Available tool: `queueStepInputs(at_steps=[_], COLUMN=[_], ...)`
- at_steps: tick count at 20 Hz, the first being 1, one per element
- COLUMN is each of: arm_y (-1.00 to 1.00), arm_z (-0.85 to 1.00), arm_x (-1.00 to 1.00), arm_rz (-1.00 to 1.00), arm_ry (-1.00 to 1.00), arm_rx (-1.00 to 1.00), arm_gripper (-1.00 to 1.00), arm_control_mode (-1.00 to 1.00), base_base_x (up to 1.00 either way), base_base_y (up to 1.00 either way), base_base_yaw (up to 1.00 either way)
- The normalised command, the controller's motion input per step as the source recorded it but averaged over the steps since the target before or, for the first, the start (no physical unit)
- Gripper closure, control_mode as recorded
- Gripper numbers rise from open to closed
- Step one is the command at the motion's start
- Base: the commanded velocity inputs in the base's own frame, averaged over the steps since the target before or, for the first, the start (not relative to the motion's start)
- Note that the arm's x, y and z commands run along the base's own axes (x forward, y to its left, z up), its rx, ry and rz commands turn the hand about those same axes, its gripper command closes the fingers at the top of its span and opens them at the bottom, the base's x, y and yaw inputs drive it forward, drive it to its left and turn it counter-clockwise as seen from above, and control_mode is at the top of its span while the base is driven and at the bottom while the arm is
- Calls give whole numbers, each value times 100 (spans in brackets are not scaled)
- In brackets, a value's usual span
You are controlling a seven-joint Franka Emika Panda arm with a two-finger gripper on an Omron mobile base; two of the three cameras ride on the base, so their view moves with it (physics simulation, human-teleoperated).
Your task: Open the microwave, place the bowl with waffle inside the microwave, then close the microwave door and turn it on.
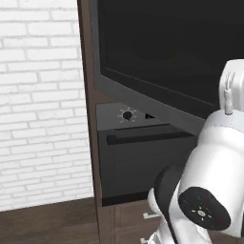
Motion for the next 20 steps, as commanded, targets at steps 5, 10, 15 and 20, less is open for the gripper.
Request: queueStepInputs(at_steps=[5, 10, 15, 20], arm_y=[-23, 0, 0, -1], arm_z=[0, 0, 0, 0], arm_x=[81, 99, 100, 100], arm_rz=[27, 31, 26, 11], arm_ry=[7, 18, 19, 6], arm_rx=[0, 0, 0, 0], arm_gripper=[100, 100, 100, 100], arm_control_mode=[-100, -100, -100, -100], base_base_x=[0, 0, 0, 0], base_base_y=[0, 0, 0, 0], base_base_yaw=[0, 0, 0, 0])
